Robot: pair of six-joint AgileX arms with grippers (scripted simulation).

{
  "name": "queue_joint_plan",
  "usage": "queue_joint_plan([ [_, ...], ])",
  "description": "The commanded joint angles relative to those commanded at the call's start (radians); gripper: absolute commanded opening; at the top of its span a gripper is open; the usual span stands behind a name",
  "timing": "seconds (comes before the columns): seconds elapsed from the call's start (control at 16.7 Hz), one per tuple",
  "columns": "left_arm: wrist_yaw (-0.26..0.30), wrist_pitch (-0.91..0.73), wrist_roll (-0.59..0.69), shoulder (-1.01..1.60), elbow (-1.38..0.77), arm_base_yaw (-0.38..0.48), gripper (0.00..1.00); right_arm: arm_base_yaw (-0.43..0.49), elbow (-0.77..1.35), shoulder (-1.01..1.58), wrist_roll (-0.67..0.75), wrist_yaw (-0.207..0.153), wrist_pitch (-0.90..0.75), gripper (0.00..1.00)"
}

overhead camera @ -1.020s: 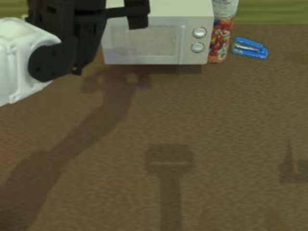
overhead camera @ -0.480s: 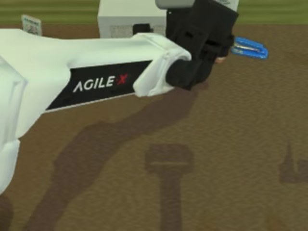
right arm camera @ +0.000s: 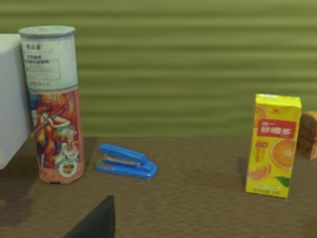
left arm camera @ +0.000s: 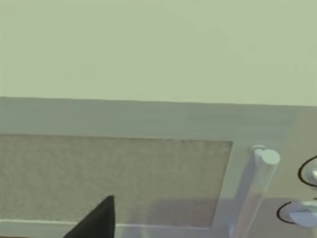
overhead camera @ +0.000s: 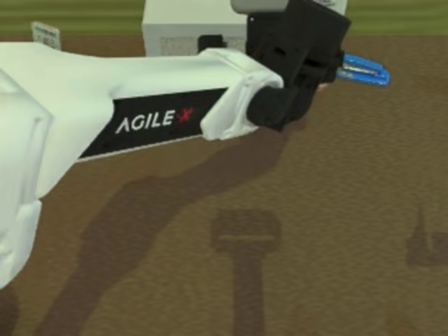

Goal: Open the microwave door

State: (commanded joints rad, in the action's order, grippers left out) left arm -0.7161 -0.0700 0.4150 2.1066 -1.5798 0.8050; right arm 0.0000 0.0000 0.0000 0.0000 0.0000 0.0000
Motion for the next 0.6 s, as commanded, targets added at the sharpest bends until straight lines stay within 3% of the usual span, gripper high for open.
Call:
queue_joint_plan([
  [0.6, 0.083, 0.040, -0.068, 0.222, -0.226, -0.094, 1.00, 0.000, 0.000, 0.000, 0.000, 0.000, 0.000, 1.00],
])
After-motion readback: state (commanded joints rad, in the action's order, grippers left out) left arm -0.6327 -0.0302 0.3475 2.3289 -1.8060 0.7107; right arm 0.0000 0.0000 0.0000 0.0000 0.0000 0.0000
